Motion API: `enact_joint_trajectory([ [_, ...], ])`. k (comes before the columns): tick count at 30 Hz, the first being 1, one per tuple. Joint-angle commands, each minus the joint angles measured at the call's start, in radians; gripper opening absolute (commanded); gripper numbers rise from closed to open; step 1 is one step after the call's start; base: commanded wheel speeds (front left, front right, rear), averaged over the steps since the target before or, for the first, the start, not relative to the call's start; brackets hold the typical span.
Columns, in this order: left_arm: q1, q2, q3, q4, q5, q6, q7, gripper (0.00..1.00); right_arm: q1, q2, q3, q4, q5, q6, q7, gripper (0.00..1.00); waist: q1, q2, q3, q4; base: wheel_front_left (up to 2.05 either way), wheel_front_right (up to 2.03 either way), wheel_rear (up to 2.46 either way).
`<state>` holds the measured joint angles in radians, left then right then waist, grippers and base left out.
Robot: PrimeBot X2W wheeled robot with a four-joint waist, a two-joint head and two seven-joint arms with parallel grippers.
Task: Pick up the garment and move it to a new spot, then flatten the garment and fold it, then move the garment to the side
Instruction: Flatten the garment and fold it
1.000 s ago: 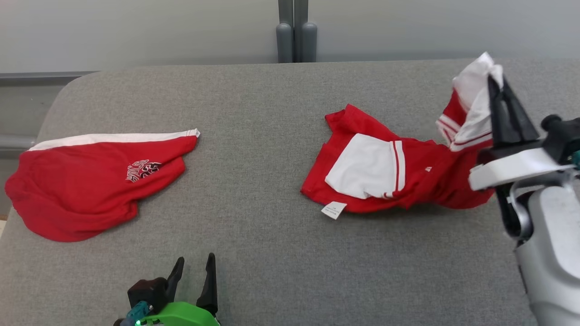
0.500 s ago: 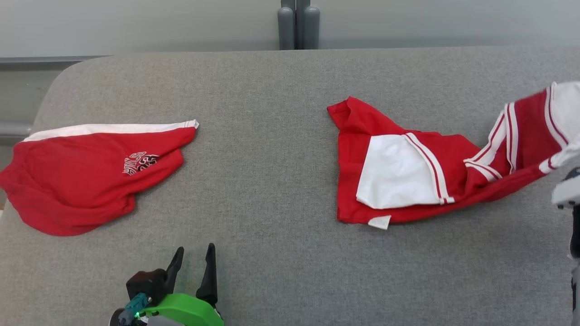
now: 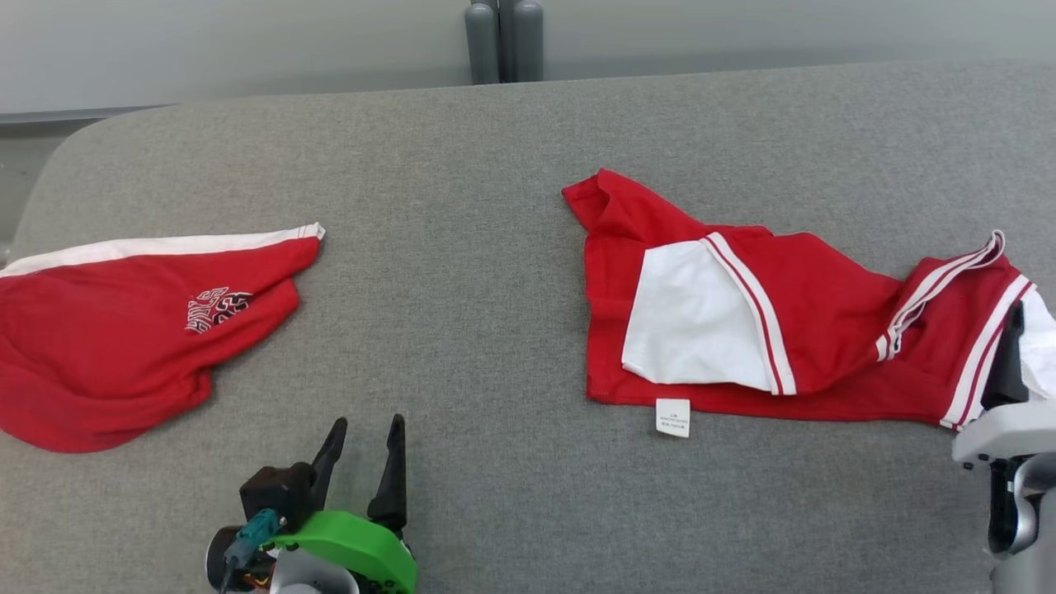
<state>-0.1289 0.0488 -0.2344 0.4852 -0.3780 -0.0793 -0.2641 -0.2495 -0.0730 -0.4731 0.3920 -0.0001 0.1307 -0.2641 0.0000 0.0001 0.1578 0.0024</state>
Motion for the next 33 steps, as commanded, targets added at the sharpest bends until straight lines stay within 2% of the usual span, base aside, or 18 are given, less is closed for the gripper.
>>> enact_joint_trajectory([
  [1,-0.023,0.003,-0.013,-0.008,-0.005,-0.008,0.0,1.0,0.015,0.003,0.024,-0.017,-0.003,0.0,0.0,1.0,0.0,-0.0001,0.001,-0.008,0.0,0.0,0.0],
  [8,-0.084,0.004,-0.138,-0.012,-0.051,-0.03,0.0,1.0,0.023,0.015,0.126,-0.047,0.014,0.0,0.0,1.0,0.0,-0.0001,0.018,-0.029,0.0,0.0,0.0],
  [19,-0.232,0.004,-0.427,0.085,-0.193,-0.052,0.0,1.0,-0.032,0.021,0.218,-0.061,0.041,0.0,0.0,1.0,0.0,-0.0001,0.091,-0.108,0.0,0.0,0.0],
  [27,-0.292,0.004,-0.472,0.152,-0.333,-0.052,0.0,1.0,-0.045,0.022,0.235,-0.072,0.07,0.0,0.0,1.0,0.0,-0.0001,0.134,-0.166,0.0,0.0,0.0],
  [33,-0.32,0.004,-0.485,0.188,-0.345,-0.052,0.001,1.0,-0.049,0.022,0.234,-0.074,0.083,0.0,0.0,1.0,0.0,-0.0001,0.154,-0.183,0.0,0.0,0.0],
])
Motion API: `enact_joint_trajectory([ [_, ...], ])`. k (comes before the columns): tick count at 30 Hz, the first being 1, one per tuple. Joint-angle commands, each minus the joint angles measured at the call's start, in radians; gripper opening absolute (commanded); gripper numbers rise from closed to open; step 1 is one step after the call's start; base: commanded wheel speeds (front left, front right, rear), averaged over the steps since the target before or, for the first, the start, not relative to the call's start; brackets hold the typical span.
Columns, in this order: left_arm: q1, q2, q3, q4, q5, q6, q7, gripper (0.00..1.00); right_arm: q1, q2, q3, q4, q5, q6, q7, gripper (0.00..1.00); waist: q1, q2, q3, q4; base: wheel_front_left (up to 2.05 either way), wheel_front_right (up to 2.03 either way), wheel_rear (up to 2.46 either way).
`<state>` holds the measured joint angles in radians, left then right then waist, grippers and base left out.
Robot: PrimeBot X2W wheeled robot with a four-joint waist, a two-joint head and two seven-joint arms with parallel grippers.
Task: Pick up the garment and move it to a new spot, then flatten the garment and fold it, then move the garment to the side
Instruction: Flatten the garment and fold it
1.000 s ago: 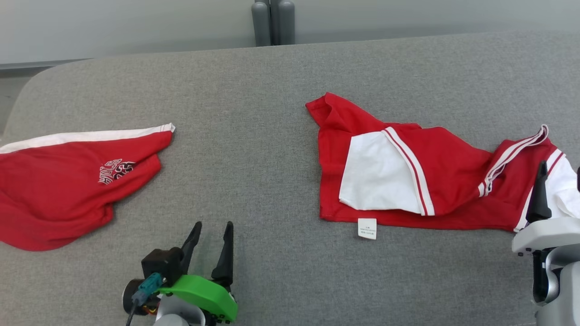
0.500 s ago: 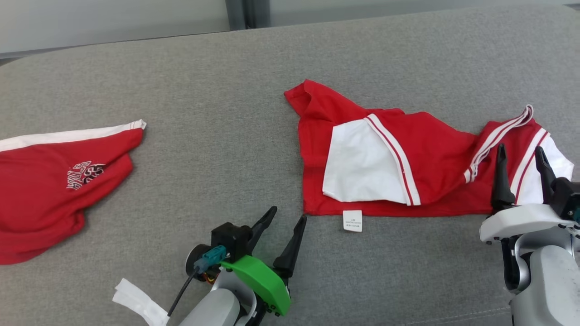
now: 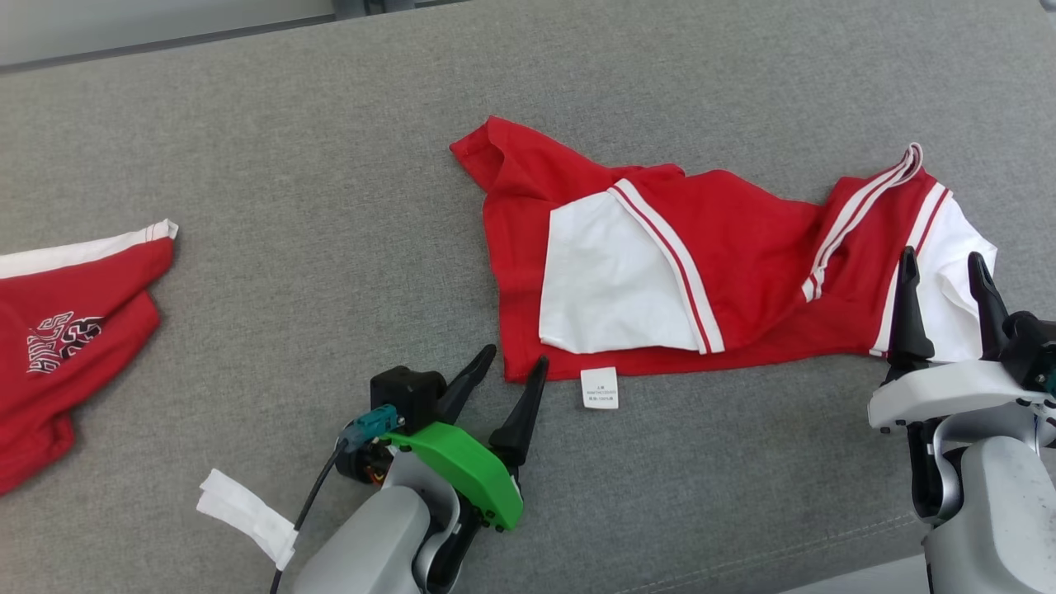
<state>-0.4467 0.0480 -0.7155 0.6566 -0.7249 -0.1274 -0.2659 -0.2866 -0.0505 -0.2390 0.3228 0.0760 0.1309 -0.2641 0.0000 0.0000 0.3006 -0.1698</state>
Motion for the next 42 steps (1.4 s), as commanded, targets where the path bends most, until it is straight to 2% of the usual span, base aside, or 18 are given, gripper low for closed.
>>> enact_joint_trajectory([
  [1,-0.005,0.004,-0.008,0.022,0.0,-0.004,0.003,0.89,-0.012,-0.001,0.0,-0.005,0.008,0.0,0.0,1.0,0.0,0.0,0.013,-0.013,0.0,0.0,0.0],
  [3,-0.009,0.004,-0.015,0.033,-0.011,-0.004,0.003,0.0,-0.014,-0.001,0.003,-0.005,0.011,0.0,0.0,1.0,0.0,0.0,0.017,-0.016,0.0,0.0,0.0],
  [8,-0.027,0.006,0.037,0.031,-0.031,0.011,0.003,0.0,-0.015,-0.001,-0.003,-0.004,0.011,0.0,0.0,1.0,0.0,0.0,0.017,-0.01,0.0,0.0,0.0],
  [12,-0.03,0.01,0.131,0.021,0.011,0.043,0.002,0.0,-0.006,0.0,0.0,0.002,0.016,0.0,0.0,1.0,0.0,0.0,0.012,0.011,0.0,0.0,0.0],
  [17,-0.011,0.007,0.213,0.025,0.055,0.031,0.002,0.0,-0.004,-0.001,0.005,0.012,0.021,0.0,0.0,1.0,0.0,0.0,0.005,0.04,0.0,0.0,0.0],
  [24,0.005,0.004,0.201,-0.016,0.082,0.011,0.002,0.0,-0.017,-0.001,0.014,0.019,0.028,0.0,0.0,1.0,0.0,0.0,0.002,0.052,0.0,0.0,0.0],
  [25,0.007,0.004,0.184,-0.025,0.078,0.007,0.002,0.16,-0.019,-0.001,0.016,0.02,0.027,0.0,0.0,1.0,0.0,0.0,0.001,0.051,0.0,0.0,0.0],
  [26,0.01,0.004,0.168,-0.031,0.069,0.004,0.002,1.0,-0.019,-0.001,0.018,0.02,0.029,0.0,0.0,1.0,0.0,0.0,0.0,0.049,0.0,0.0,0.0],
  [34,-0.01,0.005,0.009,-0.046,0.072,0.001,0.002,1.0,-0.012,-0.001,0.022,0.022,0.036,0.0,0.0,1.0,0.0,0.0,0.0,0.018,0.0,0.0,0.0],
  [40,-0.029,0.005,-0.061,0.016,0.058,0.039,0.002,1.0,-0.009,-0.001,0.027,0.019,0.044,0.0,0.0,1.0,0.0,0.0,0.007,-0.014,0.0,0.0,0.0],
  [41,-0.033,0.005,-0.067,0.027,0.059,0.049,0.003,0.58,-0.007,-0.001,0.025,0.019,0.044,0.0,0.0,1.0,0.0,0.0,0.007,-0.017,0.0,0.0,0.0],
  [42,-0.038,0.005,-0.072,0.035,0.054,0.058,0.003,0.39,-0.005,-0.001,0.024,0.018,0.044,0.0,0.0,1.0,0.0,0.0,0.007,-0.019,0.0,0.0,0.0],
])
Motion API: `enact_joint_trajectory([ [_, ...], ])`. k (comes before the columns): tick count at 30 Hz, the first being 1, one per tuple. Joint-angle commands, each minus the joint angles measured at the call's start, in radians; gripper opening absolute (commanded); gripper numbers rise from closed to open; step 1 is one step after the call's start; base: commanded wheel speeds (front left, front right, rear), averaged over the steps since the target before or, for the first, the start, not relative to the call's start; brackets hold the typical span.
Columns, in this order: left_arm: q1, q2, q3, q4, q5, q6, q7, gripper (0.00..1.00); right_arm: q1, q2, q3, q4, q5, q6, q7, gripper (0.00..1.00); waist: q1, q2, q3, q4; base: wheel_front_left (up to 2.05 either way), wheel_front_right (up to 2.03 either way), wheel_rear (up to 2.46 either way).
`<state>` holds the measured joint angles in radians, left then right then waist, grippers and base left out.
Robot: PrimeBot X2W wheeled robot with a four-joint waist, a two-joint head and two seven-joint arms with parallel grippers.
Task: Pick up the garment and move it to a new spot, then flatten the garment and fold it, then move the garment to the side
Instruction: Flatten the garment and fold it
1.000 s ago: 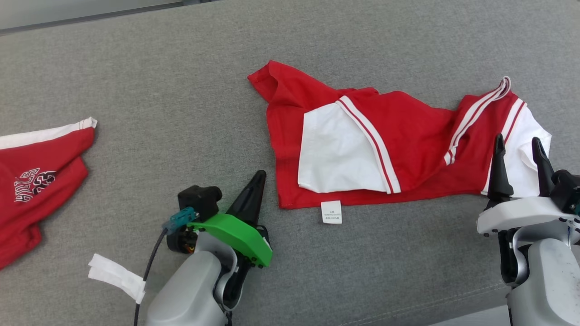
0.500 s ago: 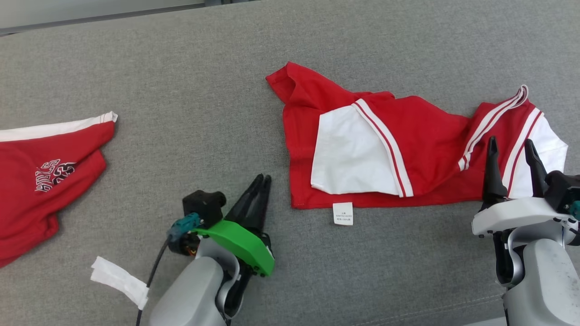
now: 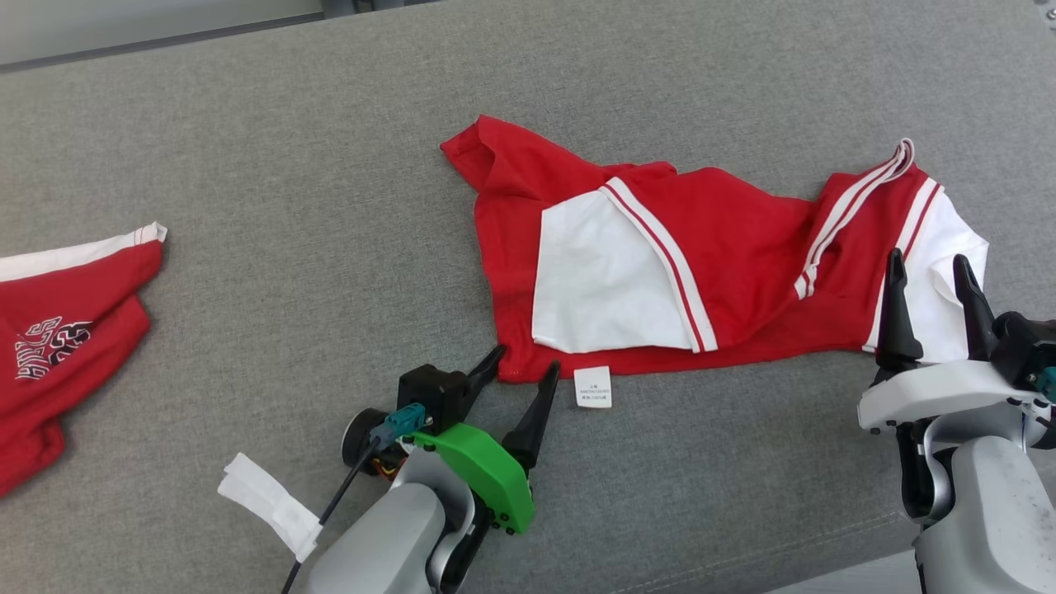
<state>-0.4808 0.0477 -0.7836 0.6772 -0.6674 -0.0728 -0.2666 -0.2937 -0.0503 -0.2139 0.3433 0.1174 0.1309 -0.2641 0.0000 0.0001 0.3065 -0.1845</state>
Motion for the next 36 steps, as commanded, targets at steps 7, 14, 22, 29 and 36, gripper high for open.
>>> enact_joint_trajectory([
  [7,-0.024,0.007,0.013,0.042,0.018,0.05,0.004,0.0,0.007,-0.001,-0.014,0.0,0.003,0.0,0.0,1.0,0.0,-0.0001,-0.003,0.007,0.0,0.0,0.0],
  [14,-0.008,0.006,0.173,0.003,0.09,0.095,0.002,0.0,0.013,-0.001,-0.009,0.006,0.0,0.0,0.0,1.0,0.0,-0.0001,-0.027,0.048,0.0,0.0,0.0],
  [22,0.043,0.023,0.397,-0.009,0.181,0.102,0.002,0.0,0.037,-0.001,0.004,0.025,-0.001,0.0,0.0,1.0,0.0,-0.0001,-0.076,0.101,0.0,0.0,0.0],
  [29,0.115,0.038,0.58,0.018,0.228,0.116,0.002,0.0,0.056,-0.002,0.028,0.036,0.011,0.0,0.0,1.0,0.0,-0.0001,-0.118,0.136,0.0,0.0,0.0],
  [36,0.191,0.025,0.69,0.045,0.279,0.101,0.002,0.0,0.075,-0.001,0.07,0.038,0.015,0.0,0.0,1.0,0.0,-0.0001,-0.15,0.166,0.0,0.0,0.0],
])
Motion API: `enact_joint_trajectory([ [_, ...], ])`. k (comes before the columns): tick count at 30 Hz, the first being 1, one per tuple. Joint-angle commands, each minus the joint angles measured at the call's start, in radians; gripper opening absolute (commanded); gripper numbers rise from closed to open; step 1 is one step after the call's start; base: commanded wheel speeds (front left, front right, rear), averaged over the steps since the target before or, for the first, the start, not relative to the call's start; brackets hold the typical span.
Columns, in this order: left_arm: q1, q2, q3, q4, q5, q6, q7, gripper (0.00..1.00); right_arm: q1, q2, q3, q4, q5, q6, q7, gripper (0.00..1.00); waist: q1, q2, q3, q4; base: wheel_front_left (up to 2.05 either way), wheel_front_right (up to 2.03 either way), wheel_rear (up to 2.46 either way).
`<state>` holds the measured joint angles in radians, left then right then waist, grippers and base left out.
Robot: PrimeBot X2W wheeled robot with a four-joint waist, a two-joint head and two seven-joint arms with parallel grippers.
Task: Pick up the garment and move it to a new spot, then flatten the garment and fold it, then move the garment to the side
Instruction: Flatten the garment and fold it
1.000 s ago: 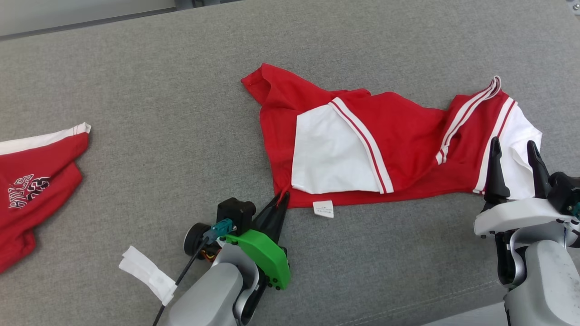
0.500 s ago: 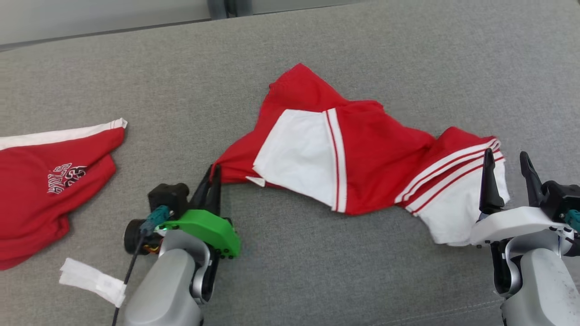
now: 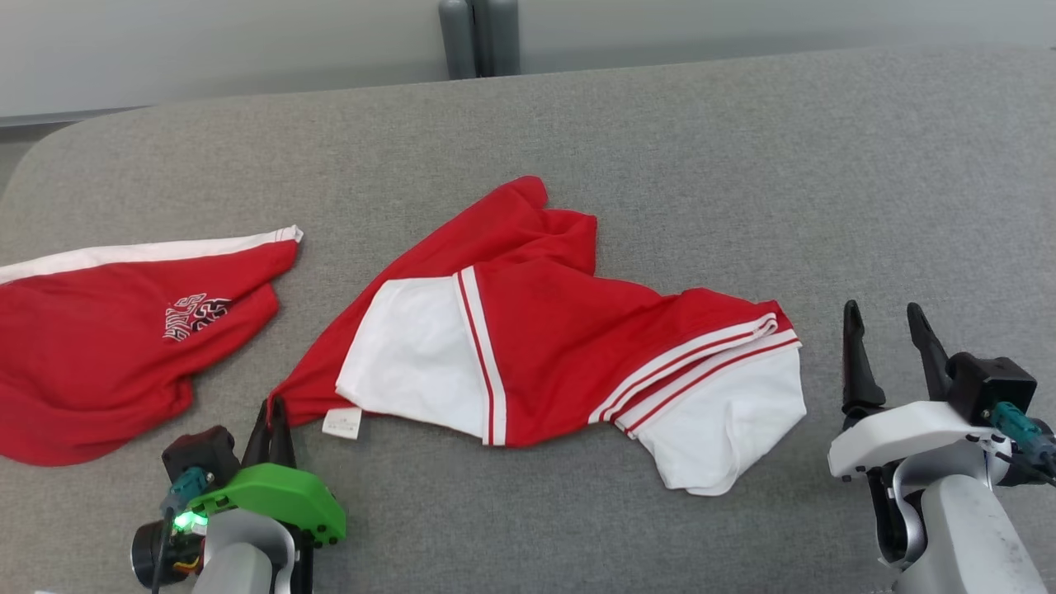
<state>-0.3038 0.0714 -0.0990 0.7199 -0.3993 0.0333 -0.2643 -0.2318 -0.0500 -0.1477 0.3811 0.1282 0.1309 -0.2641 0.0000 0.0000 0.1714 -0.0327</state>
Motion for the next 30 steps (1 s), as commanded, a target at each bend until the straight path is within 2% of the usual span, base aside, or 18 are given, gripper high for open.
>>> enact_joint_trajectory([
  [1,0.037,-0.007,0.021,0.006,0.018,-0.012,0.0,0.0,0.02,-0.002,0.018,0.003,0.005,0.0,0.0,1.0,0.0,0.0,-0.025,0.021,0.0,0.0,0.0],
  [3,0.055,-0.01,0.032,0.002,0.031,-0.018,0.0,0.0,0.027,-0.002,0.034,0.005,0.004,0.0,0.0,1.0,0.0,0.0,-0.033,0.029,0.0,0.0,0.0],
  [4,0.065,-0.011,0.036,-0.002,0.037,-0.023,0.0,0.21,0.031,-0.002,0.04,0.005,0.005,0.0,0.0,1.0,0.0,0.0,-0.038,0.033,0.0,0.0,0.0],
  [5,0.074,-0.013,0.039,-0.008,0.044,-0.025,0.0,0.88,0.033,-0.002,0.046,0.002,0.004,0.0,0.0,1.0,0.0,0.0,-0.043,0.036,0.0,0.0,0.0],
  [6,0.084,-0.015,0.044,-0.016,0.052,-0.031,0.0,1.0,0.036,-0.002,0.054,0.001,0.005,0.0,0.0,1.0,0.0,0.0,-0.048,0.04,0.0,0.0,0.0],
  [11,0.131,-0.019,0.064,-0.099,0.101,-0.042,0.0,1.0,0.059,-0.002,0.106,-0.007,-0.014,0.0,0.0,1.0,0.0,0.0,-0.074,0.049,0.0,0.0,0.0],
  [19,0.216,-0.019,0.045,-0.179,0.15,-0.051,0.0,1.0,0.114,-0.002,0.194,0.021,-0.026,0.0,0.0,1.0,0.0,0.0,-0.118,0.044,0.0,0.0,0.0],
  [30,0.211,-0.019,-0.007,-0.195,0.111,-0.045,0.0,1.0,0.074,-0.001,0.262,0.185,-0.061,0.0,0.0,1.0,0.0,0.0,-0.074,0.071,0.0,0.0,0.0],
])
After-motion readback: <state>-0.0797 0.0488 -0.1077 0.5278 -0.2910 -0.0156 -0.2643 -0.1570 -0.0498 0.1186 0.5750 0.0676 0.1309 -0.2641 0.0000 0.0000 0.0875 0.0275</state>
